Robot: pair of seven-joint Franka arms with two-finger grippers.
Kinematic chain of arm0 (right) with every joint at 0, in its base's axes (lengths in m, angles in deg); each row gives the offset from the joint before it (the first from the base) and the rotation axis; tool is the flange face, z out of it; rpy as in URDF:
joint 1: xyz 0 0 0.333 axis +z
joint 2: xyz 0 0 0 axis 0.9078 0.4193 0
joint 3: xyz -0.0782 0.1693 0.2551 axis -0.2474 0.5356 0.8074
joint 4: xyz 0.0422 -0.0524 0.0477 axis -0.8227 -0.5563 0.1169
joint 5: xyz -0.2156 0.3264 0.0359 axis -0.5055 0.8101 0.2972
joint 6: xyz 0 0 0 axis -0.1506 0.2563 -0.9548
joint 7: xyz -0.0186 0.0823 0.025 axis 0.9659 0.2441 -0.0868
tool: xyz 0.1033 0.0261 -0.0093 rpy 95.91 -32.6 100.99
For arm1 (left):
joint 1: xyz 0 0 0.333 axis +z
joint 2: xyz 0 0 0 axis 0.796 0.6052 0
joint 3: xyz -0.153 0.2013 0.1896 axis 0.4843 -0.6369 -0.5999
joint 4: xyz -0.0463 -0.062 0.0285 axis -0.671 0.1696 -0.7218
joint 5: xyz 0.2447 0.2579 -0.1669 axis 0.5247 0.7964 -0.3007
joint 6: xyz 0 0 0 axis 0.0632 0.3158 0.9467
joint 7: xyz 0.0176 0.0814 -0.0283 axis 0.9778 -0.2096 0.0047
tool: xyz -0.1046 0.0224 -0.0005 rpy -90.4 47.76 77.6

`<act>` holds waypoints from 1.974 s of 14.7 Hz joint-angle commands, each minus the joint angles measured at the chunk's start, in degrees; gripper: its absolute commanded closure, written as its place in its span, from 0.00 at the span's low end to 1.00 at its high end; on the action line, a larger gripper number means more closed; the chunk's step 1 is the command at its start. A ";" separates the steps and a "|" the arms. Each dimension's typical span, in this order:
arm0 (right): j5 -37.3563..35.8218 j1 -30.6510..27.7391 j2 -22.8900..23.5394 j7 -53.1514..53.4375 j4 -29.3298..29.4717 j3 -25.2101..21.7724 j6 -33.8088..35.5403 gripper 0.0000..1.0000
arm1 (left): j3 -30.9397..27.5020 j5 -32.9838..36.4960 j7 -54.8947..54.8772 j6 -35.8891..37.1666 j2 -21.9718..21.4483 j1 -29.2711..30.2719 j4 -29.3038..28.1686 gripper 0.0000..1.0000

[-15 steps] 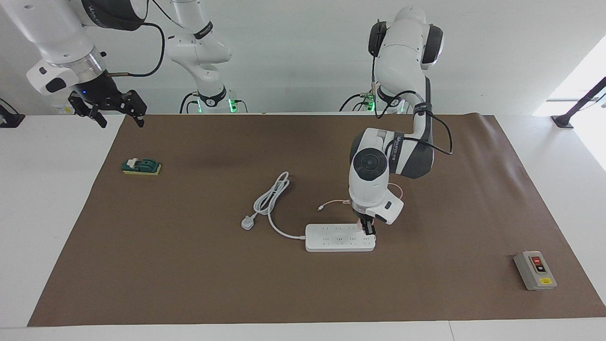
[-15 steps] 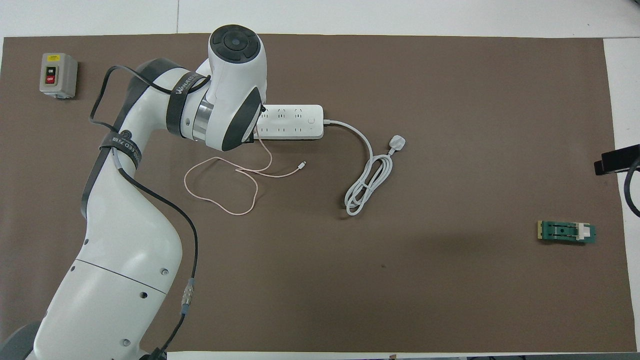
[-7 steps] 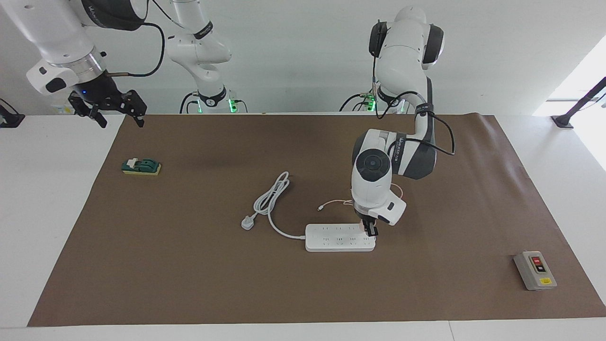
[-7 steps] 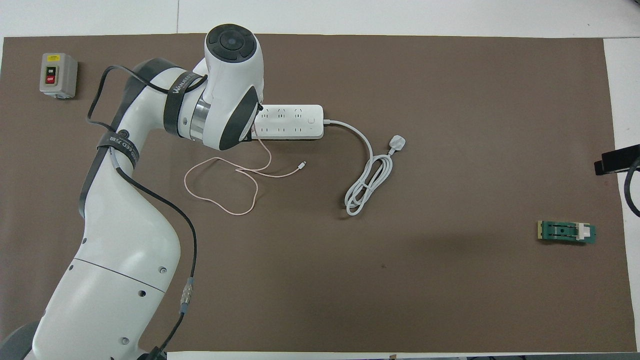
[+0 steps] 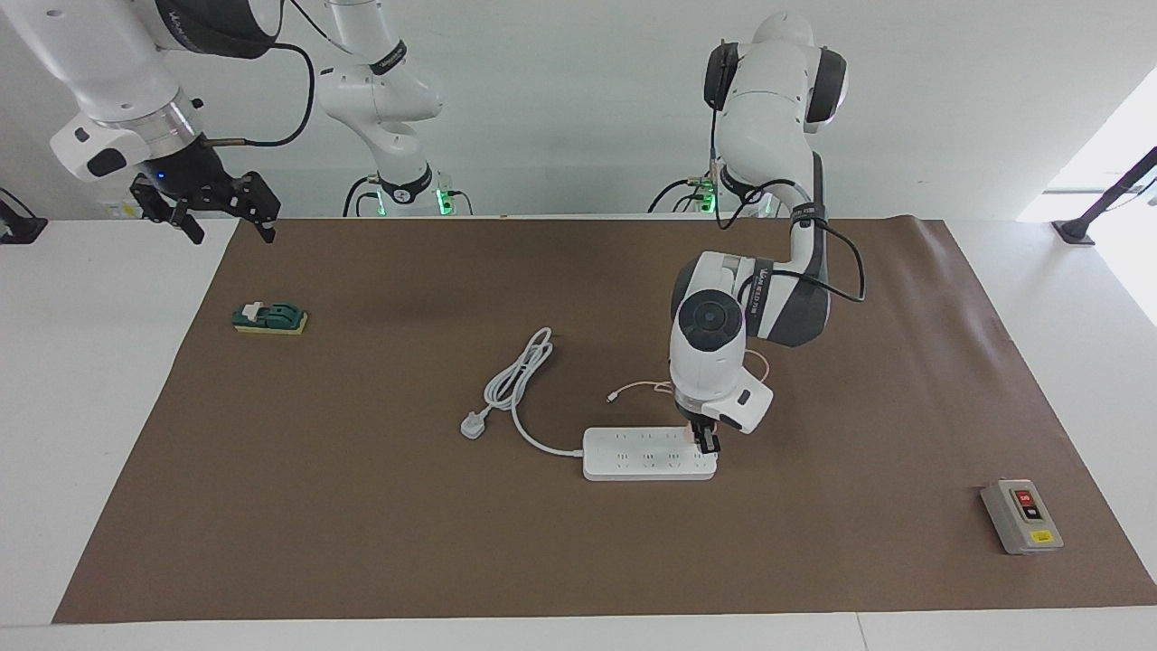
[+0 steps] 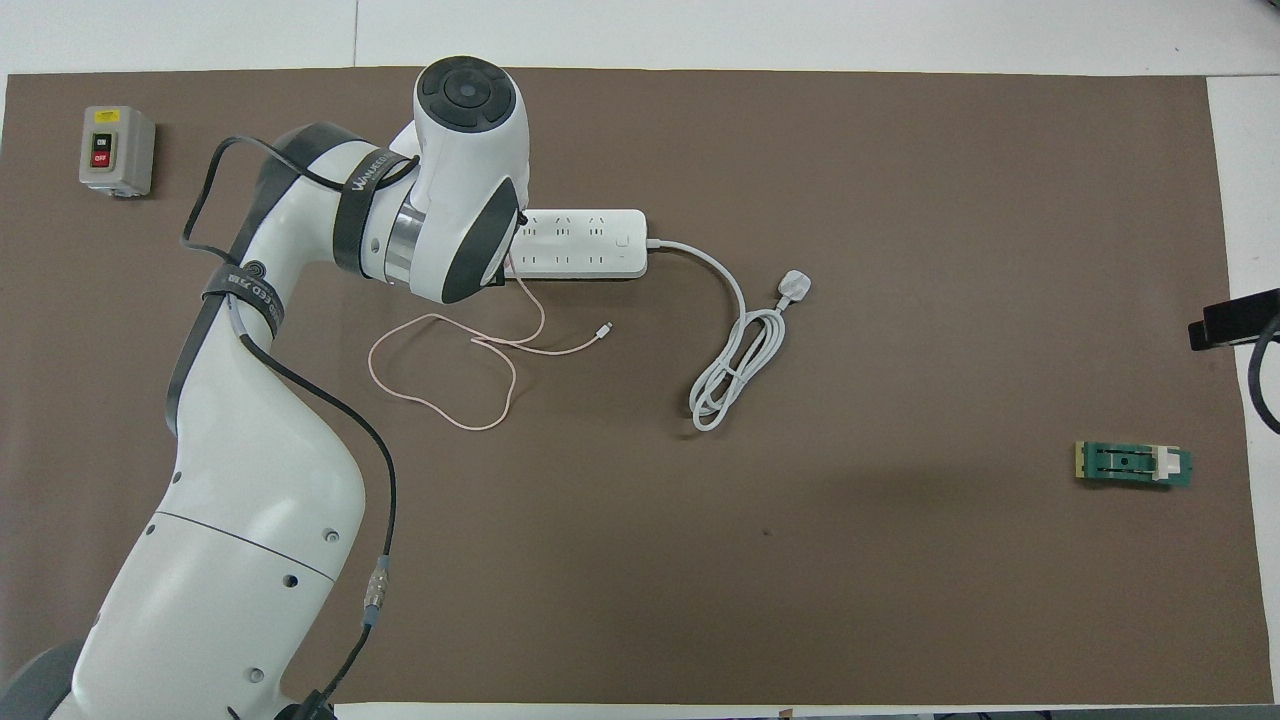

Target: Plug charger into power strip

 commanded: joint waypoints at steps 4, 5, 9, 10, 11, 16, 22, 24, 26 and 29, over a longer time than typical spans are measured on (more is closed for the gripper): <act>0.88 -0.86 -0.99 -0.65 -0.86 0.53 0.55 0.00 | -0.19 0.43 -0.35 -6.30 0.37 0.27 -4.36 1.00; 0.88 -0.86 -0.99 -0.65 -0.86 0.44 0.55 0.00 | -0.19 0.43 -1.05 -7.44 0.19 0.62 -5.32 1.00; 0.88 -0.86 -1.08 -0.65 -0.86 0.53 0.55 0.00 | -0.18 -0.10 -1.32 -13.94 -0.33 1.50 -8.93 1.00; 0.88 -0.86 -1.08 -0.65 -0.86 0.53 0.55 0.00 | -0.10 -0.10 -1.32 -14.13 -0.60 1.50 -9.20 1.00; 0.80 -0.86 -1.08 -0.65 -0.86 0.53 0.55 0.00 | -0.10 -0.01 -1.58 -14.13 -0.69 1.50 -9.55 1.00; 0.80 -0.86 -0.99 -0.65 -0.86 0.44 0.55 0.00 | 0.96 -1.60 -9.31 -10.28 -0.95 2.82 -9.29 1.00; 0.79 -0.86 -1.08 -0.65 -0.86 0.44 0.55 0.00 | 0.87 -1.68 -10.81 -8.51 -0.86 2.47 -8.58 1.00; 0.88 -0.86 -1.08 -0.65 -0.86 0.53 0.55 0.00 | 0.87 -1.77 -10.55 -7.90 -0.78 2.38 -8.15 1.00; 0.88 -0.86 -1.08 -0.65 -0.86 0.44 0.55 0.00 | 0.87 -1.95 -10.46 -6.67 -0.60 2.38 -7.88 1.00; 0.80 -0.86 -1.08 -0.65 -0.86 0.53 0.55 0.00 | 0.87 -2.47 -10.55 -7.19 -0.77 2.47 -7.18 1.00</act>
